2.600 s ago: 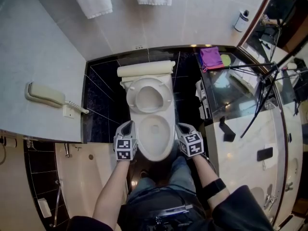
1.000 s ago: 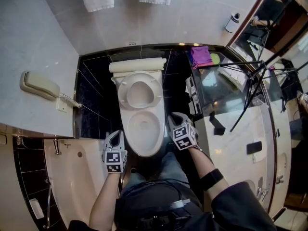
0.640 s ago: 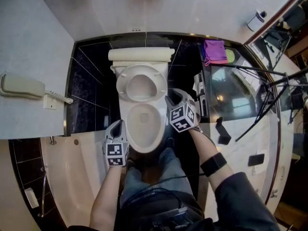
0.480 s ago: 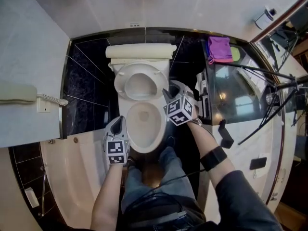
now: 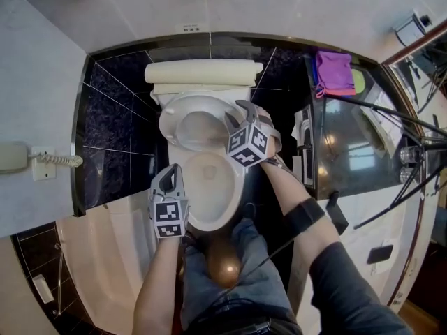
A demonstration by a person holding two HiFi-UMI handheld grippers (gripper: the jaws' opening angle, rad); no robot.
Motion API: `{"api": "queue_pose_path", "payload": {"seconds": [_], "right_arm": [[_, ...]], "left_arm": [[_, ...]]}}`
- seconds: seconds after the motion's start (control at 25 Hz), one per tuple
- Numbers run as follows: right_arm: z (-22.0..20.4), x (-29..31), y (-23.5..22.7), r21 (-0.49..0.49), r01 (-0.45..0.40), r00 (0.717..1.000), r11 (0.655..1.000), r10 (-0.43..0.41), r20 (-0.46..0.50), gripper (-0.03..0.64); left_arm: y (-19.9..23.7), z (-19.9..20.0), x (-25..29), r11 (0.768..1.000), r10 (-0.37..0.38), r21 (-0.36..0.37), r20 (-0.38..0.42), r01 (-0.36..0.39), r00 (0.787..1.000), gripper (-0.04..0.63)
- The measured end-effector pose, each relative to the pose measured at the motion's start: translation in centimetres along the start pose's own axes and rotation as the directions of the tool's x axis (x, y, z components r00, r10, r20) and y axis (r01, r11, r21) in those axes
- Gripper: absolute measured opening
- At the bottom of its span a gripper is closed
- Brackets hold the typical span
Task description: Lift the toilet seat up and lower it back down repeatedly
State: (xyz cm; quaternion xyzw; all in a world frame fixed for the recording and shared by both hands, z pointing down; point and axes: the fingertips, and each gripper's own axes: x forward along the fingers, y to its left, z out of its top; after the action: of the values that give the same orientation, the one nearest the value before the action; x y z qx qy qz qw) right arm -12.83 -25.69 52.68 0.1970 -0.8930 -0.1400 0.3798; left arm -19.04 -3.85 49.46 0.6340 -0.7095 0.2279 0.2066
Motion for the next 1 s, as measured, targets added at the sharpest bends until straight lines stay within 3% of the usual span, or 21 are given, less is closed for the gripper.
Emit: {"api": "queue_pose_path", "payload": {"seconds": [0.2, 0.36, 1.0], "right_arm": [[0.6, 2.5, -0.1, -0.021, -0.002, 1.000, 1.000, 0.002, 0.002, 0.208], [1.3, 3.6, 0.4, -0.103, -0.010, 1.000, 0.995, 0.010, 0.004, 0.109], [1.2, -0.3, 3.2, -0.166, -0.027, 1.000, 0.986, 0.026, -0.006, 0.094]], "left_arm": [[0.3, -0.9, 1.0, 1.000, 0.003, -0.005, -0.015, -0.003, 1.000, 0.000], [0.5, -1.5, 1.5, 1.000, 0.005, -0.023, -0.025, -0.006, 1.000, 0.000], [-1.4, -5.0, 0.7, 0.998, -0.039, -0.057, -0.097, 0.033, 0.995, 0.000]]}}
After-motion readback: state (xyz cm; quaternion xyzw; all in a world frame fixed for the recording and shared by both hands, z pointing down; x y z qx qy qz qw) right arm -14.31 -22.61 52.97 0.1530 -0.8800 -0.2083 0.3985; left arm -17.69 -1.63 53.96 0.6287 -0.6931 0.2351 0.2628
